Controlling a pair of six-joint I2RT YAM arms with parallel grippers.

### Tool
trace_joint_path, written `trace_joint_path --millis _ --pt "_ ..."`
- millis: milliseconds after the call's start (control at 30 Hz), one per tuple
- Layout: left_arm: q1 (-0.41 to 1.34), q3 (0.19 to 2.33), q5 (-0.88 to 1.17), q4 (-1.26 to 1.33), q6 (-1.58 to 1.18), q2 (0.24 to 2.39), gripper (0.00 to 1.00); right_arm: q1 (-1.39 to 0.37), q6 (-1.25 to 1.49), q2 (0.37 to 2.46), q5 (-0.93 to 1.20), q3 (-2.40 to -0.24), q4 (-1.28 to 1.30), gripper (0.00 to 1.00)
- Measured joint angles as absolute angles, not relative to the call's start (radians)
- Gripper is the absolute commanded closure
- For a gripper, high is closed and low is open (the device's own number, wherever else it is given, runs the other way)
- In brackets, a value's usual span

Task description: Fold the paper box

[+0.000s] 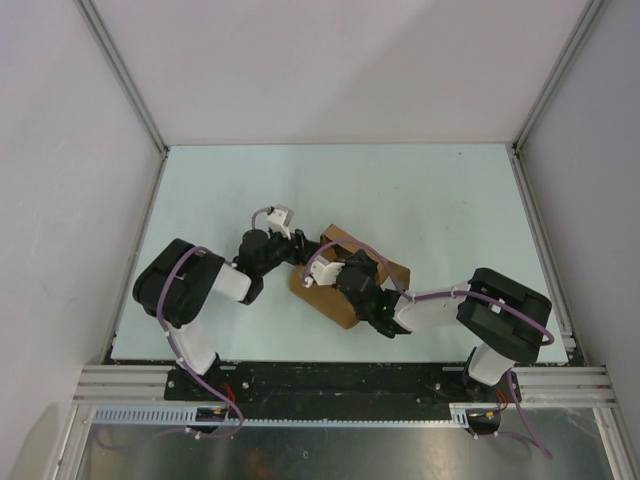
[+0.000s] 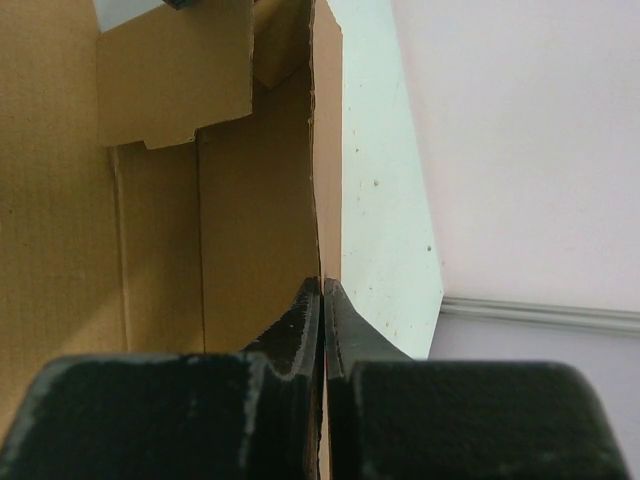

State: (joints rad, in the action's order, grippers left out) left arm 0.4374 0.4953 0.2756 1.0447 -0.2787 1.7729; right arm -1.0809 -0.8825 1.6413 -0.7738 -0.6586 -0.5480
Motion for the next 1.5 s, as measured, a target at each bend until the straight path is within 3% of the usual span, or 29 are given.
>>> trace_joint_path --millis 567,667,833,967,1500 --pt "0.376 0.495 0.408 1.041 -0.278 1.773 0.35 -1.09 -0.864 1.595 -0.731 -0.659 -0.484 0.95" --pt "0.371 0.495 0.422 1.041 -0.276 1.773 0.35 -1.089 -0.863 1.593 -0.724 -0.659 -0.48 0.88" --pt "0.366 0.495 0.433 1.041 -0.277 1.773 0.36 -1.089 -0.857 1.591 -0.711 -0.659 -0.469 0.85" --pt "0.364 0.495 0.441 1.041 -0.277 1.773 0.36 -1.089 -0.844 1.591 -0.698 -0.659 -0.464 0.75" --pt "0.363 0.496 0.492 1.042 -0.277 1.778 0.37 -1.079 -0.764 1.52 -0.578 -0.658 -0.364 0.69"
